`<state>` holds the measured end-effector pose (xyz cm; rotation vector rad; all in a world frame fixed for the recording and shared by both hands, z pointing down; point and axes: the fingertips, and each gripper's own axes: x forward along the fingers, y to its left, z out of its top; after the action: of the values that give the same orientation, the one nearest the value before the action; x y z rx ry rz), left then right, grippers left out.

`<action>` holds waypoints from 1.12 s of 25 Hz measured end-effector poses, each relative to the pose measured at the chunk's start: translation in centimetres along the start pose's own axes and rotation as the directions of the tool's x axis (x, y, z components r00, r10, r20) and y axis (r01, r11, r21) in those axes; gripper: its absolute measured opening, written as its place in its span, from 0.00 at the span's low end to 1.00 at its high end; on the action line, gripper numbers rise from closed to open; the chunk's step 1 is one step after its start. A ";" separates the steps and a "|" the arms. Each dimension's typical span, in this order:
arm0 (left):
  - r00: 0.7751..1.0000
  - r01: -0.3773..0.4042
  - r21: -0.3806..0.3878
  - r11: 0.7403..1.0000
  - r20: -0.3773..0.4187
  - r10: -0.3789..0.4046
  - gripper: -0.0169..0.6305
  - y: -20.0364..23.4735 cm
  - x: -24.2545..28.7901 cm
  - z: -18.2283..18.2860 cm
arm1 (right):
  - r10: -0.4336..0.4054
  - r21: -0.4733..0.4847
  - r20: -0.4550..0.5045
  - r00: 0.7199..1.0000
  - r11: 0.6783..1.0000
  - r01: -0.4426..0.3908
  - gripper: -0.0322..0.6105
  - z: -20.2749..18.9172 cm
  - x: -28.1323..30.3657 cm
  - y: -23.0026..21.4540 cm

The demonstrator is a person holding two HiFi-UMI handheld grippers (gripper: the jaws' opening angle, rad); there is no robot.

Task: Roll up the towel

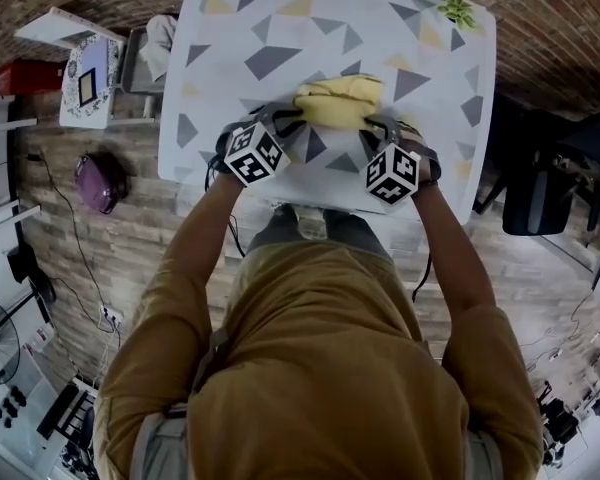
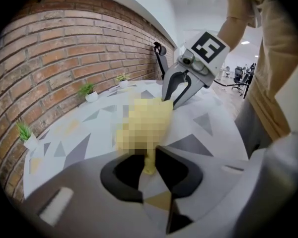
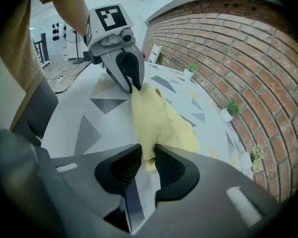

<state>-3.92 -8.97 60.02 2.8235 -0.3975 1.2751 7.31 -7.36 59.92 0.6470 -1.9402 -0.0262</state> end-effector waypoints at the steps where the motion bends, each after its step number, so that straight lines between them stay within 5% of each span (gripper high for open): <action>1: 1.000 0.001 0.008 1.000 -0.004 -0.001 0.15 -0.2 -0.1 0.0 | -0.001 0.009 -0.001 1.000 1.000 0.001 0.18 0.0 0.0 0.0; 14: 0.999 0.034 -0.006 0.999 -0.020 -0.034 0.15 -3.2 -1.4 -1.2 | 0.040 0.055 -0.005 0.999 0.998 -0.039 0.17 -0.2 -1.4 3.5; 28: 0.983 0.182 0.021 0.983 -0.016 -0.182 0.15 -7.2 -3.5 -1.3 | 0.193 0.170 -0.007 0.981 0.967 -0.189 0.17 -0.5 -4.5 7.2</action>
<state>-5.35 -1.05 58.94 2.7905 -0.1209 1.2686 6.11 0.89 58.55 0.5648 -1.9882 0.2678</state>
